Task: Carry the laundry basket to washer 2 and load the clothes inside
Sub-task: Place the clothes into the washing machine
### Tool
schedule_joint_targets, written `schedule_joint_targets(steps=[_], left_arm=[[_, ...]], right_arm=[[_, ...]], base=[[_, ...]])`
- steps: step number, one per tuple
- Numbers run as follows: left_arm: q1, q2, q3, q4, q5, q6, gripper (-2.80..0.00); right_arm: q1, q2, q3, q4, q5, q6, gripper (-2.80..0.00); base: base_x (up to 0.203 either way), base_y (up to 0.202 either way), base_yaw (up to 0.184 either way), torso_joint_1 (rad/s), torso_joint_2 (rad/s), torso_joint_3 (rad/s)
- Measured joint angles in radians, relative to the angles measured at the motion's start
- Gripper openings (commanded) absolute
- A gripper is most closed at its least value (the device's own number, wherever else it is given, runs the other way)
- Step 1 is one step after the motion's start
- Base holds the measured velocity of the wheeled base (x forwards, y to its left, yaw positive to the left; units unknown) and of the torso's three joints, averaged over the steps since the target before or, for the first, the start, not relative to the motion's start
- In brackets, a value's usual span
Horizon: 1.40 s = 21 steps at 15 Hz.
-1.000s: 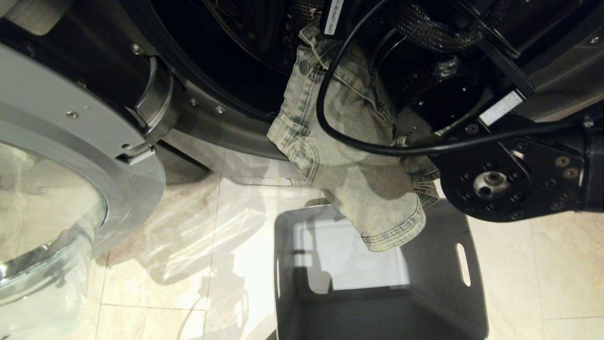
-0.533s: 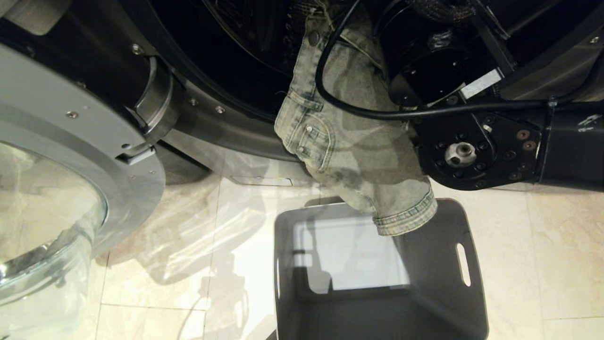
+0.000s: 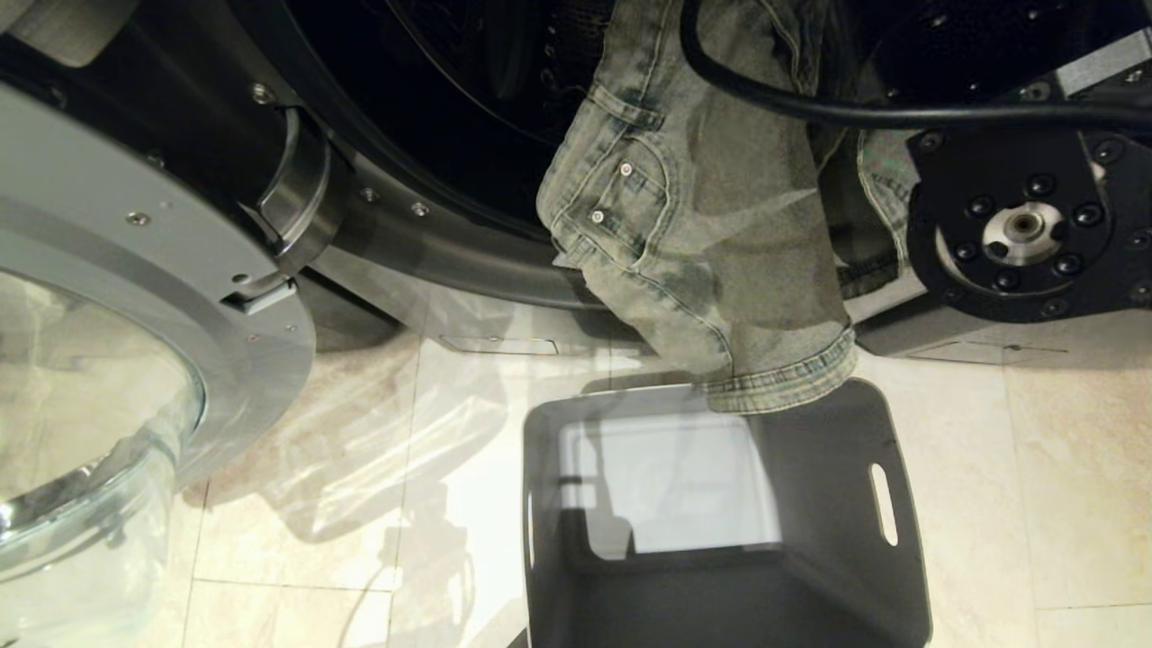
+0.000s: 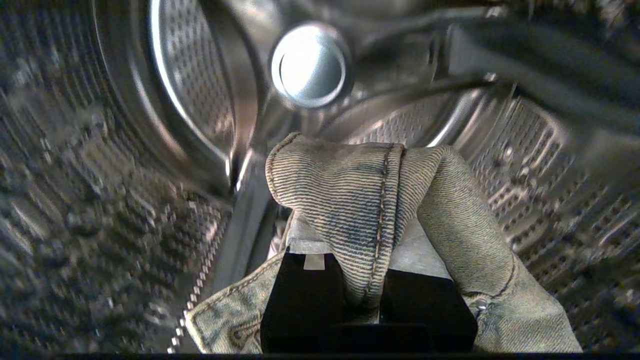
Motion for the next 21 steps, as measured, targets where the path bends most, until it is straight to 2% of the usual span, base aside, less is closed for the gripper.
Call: schedule_joint_targets(steps=[9, 21], left_arm=[[0.000, 0.000, 0.000, 0.000, 0.000, 0.000, -2.80], [0.000, 0.000, 0.000, 0.000, 0.000, 0.000, -2.80]], right_arm=[[0.041, 0.062, 0.004, -0.024, -0.009, 0.012, -2.80], [-0.032, 0.157, 0.004, 0.014, -0.012, -0.003, -2.80]], base=[[0.000, 0.000, 0.000, 0.000, 0.00, 0.000], [0.000, 0.000, 0.000, 0.000, 0.00, 0.000]])
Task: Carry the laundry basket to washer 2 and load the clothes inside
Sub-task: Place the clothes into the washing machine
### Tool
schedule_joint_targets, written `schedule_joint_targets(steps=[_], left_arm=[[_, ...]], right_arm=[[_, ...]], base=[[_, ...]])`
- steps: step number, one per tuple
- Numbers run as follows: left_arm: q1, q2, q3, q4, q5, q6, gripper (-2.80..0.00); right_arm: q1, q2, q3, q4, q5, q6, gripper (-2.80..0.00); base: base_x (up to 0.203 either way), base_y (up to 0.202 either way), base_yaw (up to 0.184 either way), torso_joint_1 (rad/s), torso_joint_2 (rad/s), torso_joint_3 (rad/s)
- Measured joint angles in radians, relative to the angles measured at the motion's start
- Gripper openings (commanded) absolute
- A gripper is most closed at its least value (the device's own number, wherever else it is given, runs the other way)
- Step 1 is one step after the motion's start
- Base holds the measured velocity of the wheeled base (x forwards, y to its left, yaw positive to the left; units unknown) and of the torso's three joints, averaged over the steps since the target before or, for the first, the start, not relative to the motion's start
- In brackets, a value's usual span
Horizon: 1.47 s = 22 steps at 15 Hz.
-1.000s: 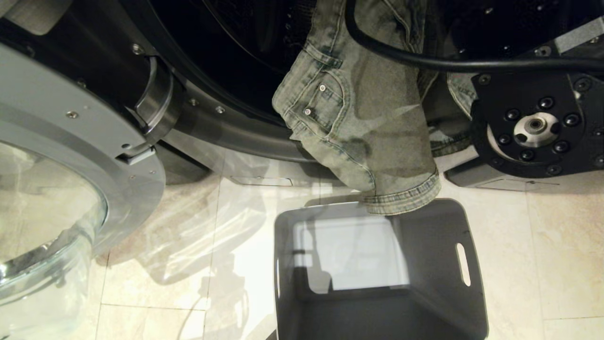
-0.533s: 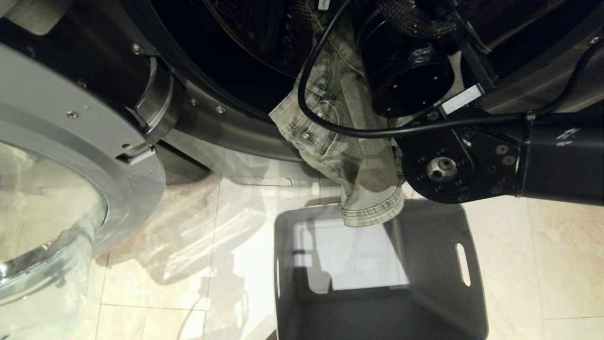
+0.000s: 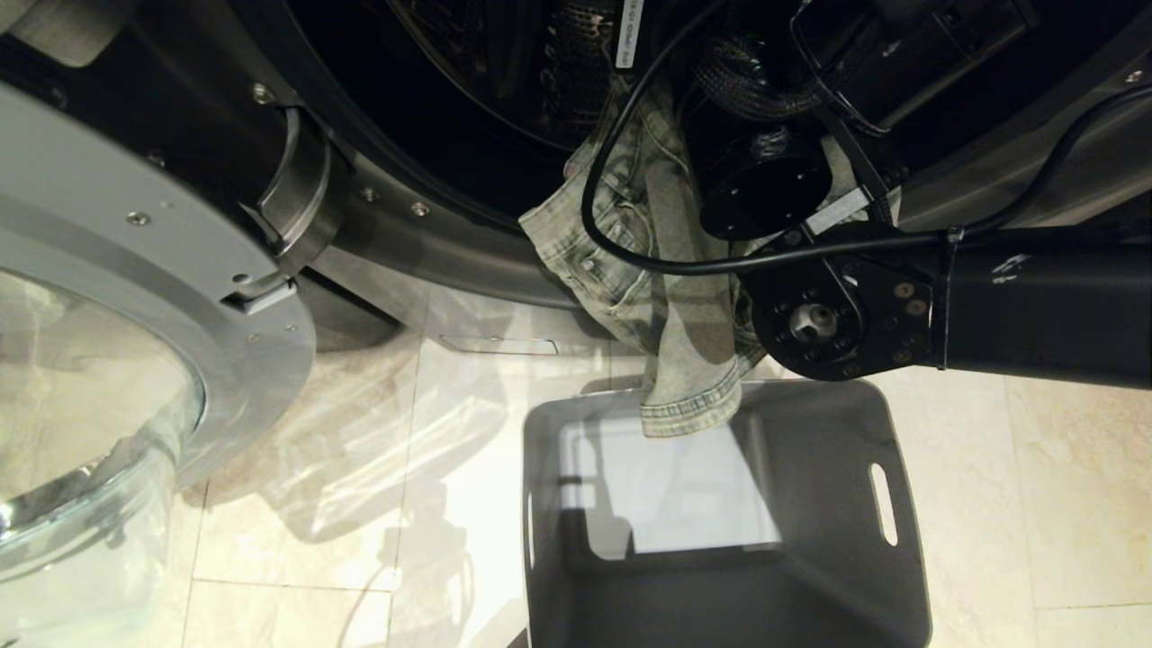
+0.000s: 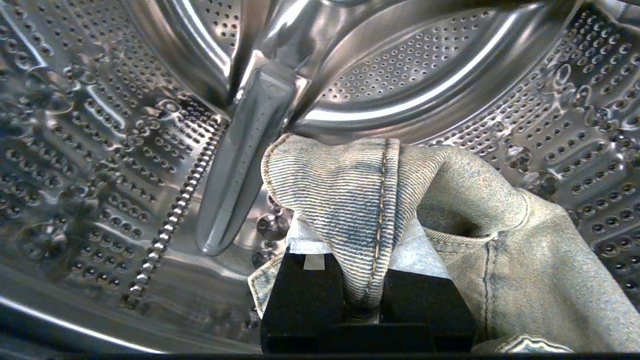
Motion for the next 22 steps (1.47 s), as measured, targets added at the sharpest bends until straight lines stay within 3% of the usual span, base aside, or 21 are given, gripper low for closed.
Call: schedule_joint_targets(steps=[22], left_arm=[[0.000, 0.000, 0.000, 0.000, 0.000, 0.000, -2.80]], right_arm=[[-0.009, -0.008, 0.003, -0.019, 0.008, -0.037, -2.80]], base=[[0.000, 0.000, 0.000, 0.000, 0.00, 0.000]])
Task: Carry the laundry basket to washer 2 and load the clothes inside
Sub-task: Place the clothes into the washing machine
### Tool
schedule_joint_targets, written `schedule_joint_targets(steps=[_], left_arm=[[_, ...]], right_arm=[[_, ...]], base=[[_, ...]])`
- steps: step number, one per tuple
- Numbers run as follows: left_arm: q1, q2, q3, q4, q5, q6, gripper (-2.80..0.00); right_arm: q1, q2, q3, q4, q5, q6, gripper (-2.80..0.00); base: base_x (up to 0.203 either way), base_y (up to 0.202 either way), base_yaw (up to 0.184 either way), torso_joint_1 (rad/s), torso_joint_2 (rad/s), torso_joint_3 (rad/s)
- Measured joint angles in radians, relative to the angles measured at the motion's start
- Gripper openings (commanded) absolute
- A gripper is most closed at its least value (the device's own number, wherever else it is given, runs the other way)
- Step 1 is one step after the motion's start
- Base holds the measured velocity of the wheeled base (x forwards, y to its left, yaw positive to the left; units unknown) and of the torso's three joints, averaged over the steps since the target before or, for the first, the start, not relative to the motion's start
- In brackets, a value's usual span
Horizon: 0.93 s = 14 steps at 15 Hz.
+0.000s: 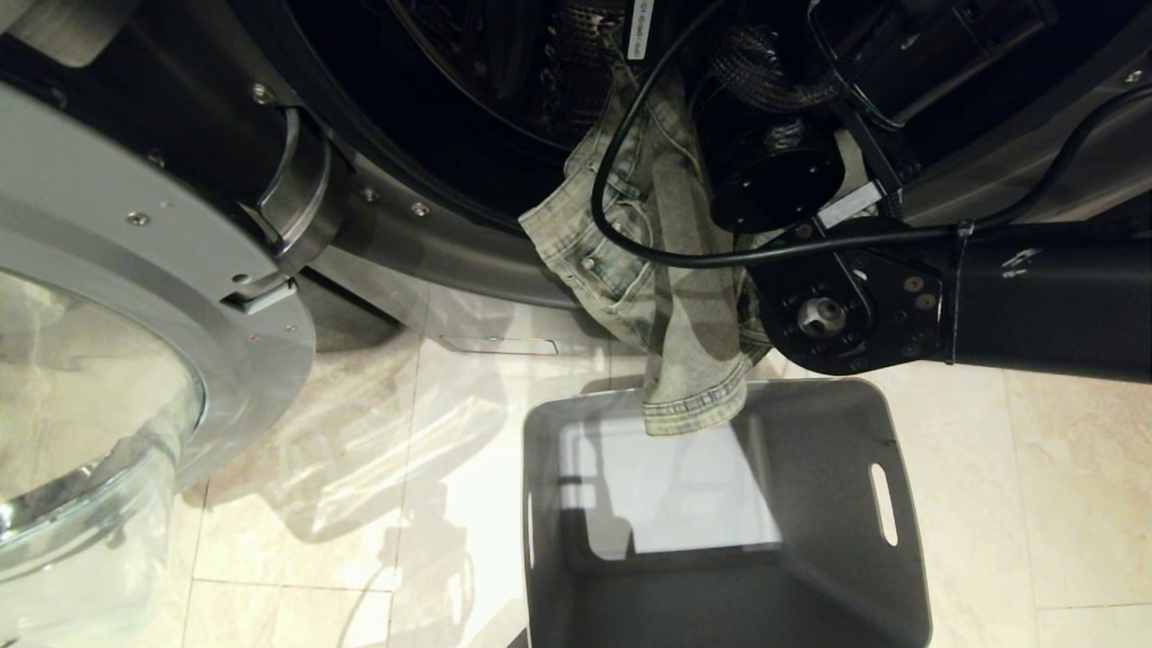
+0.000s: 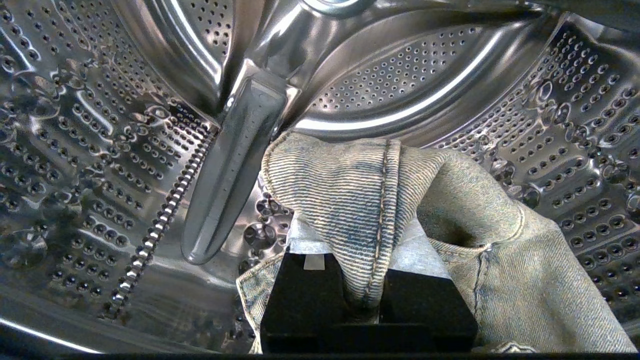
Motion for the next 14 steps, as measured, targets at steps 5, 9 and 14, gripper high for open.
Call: schedule_joint_targets(steps=[5, 9, 14], left_arm=[[0.000, 0.000, 0.000, 0.000, 0.000, 0.000, -2.80], [0.000, 0.000, 0.000, 0.000, 0.000, 0.000, -2.80], [0.000, 0.000, 0.000, 0.000, 0.000, 0.000, -2.80]], right_arm=[[-0.001, -0.003, 0.001, 0.000, -0.001, 0.000, -2.80], [0.000, -0.004, 0.008, -0.001, 0.000, 0.001, 0.00], [0.001, -0.010, 0.009, 0.000, 0.000, -0.004, 0.00]], base=[[0.000, 0.000, 0.000, 0.000, 0.00, 0.000], [0.000, 0.000, 0.000, 0.000, 0.00, 0.000], [0.000, 0.000, 0.000, 0.000, 0.00, 0.000]])
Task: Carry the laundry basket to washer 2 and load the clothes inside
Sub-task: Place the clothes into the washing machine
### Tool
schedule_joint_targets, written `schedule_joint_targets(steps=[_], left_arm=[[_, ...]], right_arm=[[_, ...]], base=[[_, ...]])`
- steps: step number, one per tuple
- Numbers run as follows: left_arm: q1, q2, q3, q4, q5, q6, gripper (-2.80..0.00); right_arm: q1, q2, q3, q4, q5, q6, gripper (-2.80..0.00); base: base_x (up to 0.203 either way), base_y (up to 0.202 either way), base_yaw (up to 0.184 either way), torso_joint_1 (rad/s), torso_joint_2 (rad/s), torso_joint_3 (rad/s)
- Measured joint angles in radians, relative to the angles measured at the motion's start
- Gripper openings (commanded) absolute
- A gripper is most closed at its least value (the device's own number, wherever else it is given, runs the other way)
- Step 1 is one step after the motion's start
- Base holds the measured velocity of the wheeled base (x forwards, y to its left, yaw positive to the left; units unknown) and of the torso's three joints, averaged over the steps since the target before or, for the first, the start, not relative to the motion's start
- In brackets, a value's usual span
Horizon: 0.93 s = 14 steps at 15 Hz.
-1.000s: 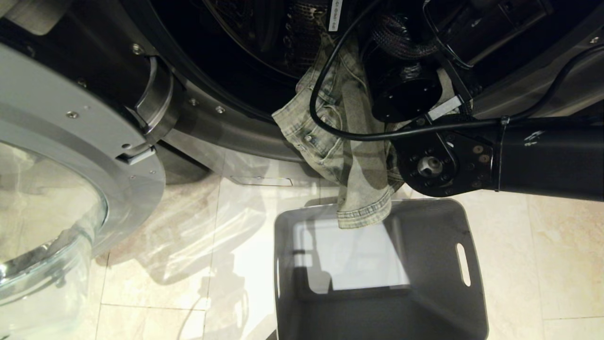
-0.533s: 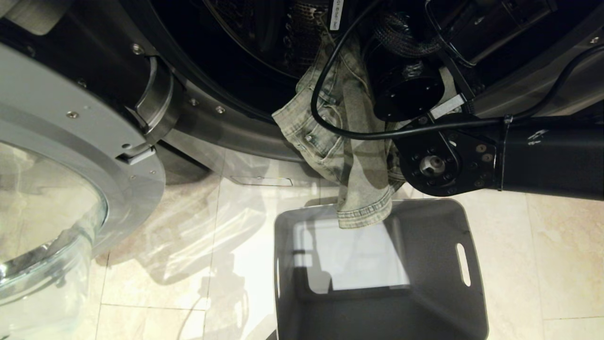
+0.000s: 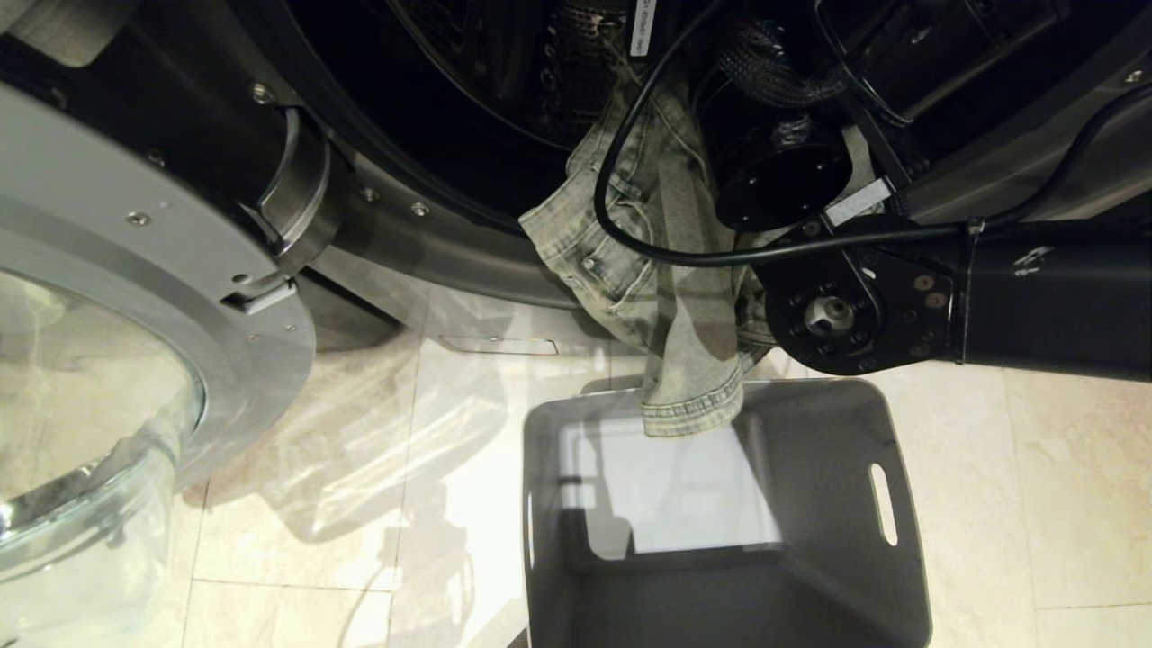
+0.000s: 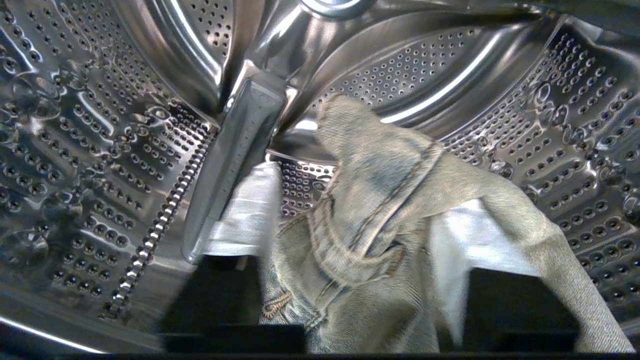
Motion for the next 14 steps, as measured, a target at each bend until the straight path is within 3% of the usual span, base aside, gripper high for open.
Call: schedule_joint_targets(steps=[14], left_arm=[[0.000, 0.000, 0.000, 0.000, 0.000, 0.000, -2.80]], right_arm=[[0.002, -0.022, -0.001, 0.066, -0.002, -0.022, 0.00]], base=[[0.000, 0.000, 0.000, 0.000, 0.00, 0.000]])
